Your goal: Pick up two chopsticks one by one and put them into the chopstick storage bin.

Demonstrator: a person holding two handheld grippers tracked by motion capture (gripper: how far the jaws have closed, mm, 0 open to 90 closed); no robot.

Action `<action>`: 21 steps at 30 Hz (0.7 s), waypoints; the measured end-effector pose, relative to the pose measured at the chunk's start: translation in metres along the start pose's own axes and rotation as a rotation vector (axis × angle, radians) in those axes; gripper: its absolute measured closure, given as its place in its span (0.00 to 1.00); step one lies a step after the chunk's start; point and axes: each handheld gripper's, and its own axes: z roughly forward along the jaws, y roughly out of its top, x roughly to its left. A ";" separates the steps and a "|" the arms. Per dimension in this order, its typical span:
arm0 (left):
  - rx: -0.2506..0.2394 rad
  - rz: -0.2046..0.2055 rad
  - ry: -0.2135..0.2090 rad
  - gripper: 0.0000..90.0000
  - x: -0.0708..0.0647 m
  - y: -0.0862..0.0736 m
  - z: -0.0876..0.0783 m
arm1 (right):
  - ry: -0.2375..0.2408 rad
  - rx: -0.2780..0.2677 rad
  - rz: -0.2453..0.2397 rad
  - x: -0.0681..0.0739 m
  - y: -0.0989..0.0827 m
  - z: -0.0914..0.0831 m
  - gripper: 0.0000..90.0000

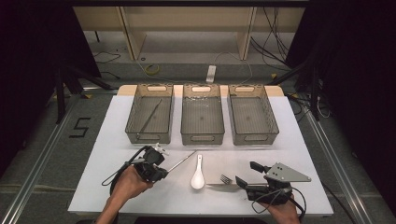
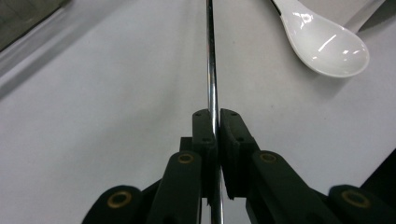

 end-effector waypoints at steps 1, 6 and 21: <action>-0.012 -0.006 0.011 0.95 0.000 0.000 -0.001 | -0.001 -0.002 0.002 0.000 0.000 0.000 0.30; -0.028 -0.002 -0.008 0.95 0.002 0.000 -0.008 | 0.000 0.001 0.001 0.000 0.000 0.000 0.30; -0.129 0.006 0.002 0.95 0.000 0.011 -0.044 | -0.004 0.007 0.006 -0.001 0.000 0.001 0.30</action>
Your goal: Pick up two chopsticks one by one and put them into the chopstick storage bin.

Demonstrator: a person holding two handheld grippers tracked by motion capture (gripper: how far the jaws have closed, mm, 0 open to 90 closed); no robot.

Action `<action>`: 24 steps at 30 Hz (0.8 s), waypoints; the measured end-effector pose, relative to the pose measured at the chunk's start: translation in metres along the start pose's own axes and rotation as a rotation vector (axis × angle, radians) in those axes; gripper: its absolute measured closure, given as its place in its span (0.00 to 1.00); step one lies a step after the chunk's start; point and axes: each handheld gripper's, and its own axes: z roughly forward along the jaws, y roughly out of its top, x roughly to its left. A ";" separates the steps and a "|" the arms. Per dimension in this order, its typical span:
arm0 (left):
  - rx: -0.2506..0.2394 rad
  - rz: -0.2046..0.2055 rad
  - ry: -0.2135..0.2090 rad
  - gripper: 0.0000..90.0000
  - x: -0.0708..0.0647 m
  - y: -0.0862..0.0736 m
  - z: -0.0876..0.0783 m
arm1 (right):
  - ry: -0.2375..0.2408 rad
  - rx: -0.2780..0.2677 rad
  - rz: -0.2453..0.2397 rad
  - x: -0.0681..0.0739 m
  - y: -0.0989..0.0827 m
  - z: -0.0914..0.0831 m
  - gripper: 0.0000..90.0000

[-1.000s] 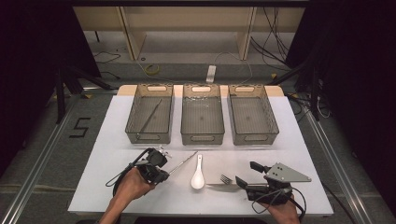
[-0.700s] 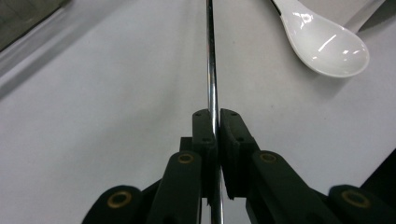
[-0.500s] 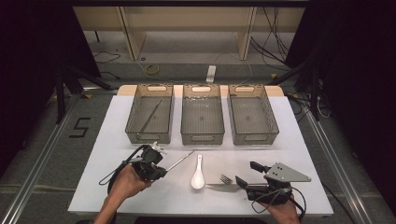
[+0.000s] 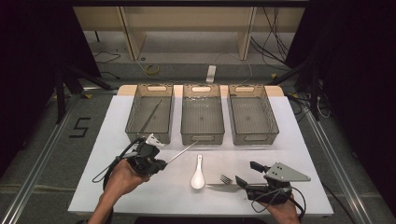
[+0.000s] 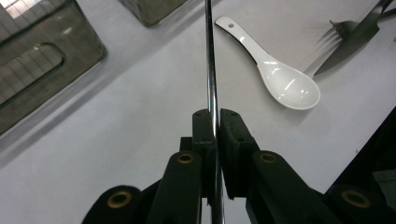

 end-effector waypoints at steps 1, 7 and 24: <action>-0.016 -0.006 0.008 0.95 0.002 0.001 -0.003 | 0.001 0.000 0.001 0.000 0.000 0.000 0.30; -0.068 -0.041 0.020 0.95 0.017 0.009 -0.014 | 0.001 -0.001 0.004 -0.001 0.000 0.000 0.30; -0.106 -0.146 0.099 0.95 0.079 0.046 -0.017 | 0.004 -0.008 0.008 -0.002 0.000 0.000 0.30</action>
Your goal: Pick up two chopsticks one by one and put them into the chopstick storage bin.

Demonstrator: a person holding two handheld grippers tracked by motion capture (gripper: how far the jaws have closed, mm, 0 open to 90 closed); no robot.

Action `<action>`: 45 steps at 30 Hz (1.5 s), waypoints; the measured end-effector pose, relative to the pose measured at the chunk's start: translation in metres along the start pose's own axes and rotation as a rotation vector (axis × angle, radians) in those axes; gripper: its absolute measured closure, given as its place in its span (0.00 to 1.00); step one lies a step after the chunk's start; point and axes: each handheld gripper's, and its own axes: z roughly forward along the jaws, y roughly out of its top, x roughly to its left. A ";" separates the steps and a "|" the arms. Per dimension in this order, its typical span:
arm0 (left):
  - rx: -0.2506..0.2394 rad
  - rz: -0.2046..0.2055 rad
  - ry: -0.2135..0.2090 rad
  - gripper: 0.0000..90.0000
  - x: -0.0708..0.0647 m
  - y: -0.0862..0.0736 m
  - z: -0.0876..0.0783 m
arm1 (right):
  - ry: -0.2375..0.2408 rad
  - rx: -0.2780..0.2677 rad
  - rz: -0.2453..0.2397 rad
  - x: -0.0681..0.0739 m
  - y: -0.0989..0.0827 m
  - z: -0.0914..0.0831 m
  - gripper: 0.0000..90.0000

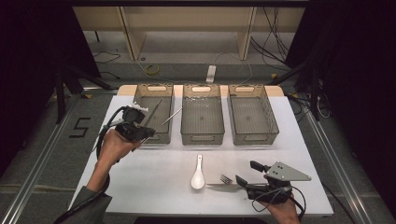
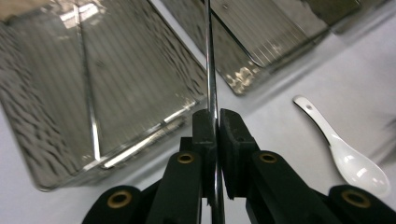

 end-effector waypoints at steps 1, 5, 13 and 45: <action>0.001 -0.006 0.005 0.95 0.004 0.003 0.000 | 0.000 0.000 0.000 0.000 0.000 0.000 0.30; -0.018 -0.039 0.045 0.95 0.020 0.013 0.001 | 0.001 0.001 0.001 0.000 0.000 0.000 0.30; -0.047 -0.109 0.094 0.95 0.047 0.023 0.012 | 0.000 0.001 0.000 0.000 0.000 0.000 0.30; -0.040 -0.175 0.162 0.94 0.076 0.037 0.060 | 0.011 -0.002 0.002 0.001 0.001 0.000 0.30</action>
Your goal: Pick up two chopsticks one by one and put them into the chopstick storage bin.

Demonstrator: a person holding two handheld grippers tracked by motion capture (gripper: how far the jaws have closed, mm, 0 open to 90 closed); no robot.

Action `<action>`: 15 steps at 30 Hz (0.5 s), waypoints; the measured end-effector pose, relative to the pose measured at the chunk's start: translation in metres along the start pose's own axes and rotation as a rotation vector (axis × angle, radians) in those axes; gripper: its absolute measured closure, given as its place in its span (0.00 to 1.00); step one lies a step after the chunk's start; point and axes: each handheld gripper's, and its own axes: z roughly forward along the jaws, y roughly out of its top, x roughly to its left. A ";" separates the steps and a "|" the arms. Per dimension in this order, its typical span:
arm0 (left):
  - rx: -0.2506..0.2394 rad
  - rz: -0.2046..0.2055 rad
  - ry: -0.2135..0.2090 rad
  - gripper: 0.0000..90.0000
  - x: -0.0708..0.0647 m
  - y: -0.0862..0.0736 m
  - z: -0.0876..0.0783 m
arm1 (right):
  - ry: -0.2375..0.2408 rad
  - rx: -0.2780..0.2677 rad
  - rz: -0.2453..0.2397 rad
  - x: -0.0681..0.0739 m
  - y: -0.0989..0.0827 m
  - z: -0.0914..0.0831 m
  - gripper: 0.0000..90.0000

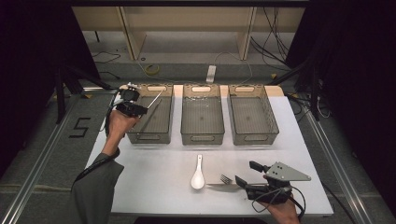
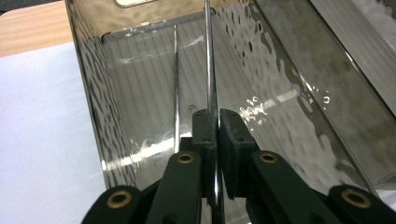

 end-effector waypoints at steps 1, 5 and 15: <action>0.002 0.003 0.001 0.94 0.000 0.000 0.001 | 0.002 -0.002 -0.001 0.000 0.000 0.000 0.30; 0.006 0.014 0.012 0.94 -0.001 0.000 0.005 | 0.000 0.000 -0.001 0.000 0.000 0.000 0.30; 0.012 0.026 0.012 0.94 0.000 -0.001 0.016 | 0.004 0.002 -0.002 0.000 0.000 0.001 0.30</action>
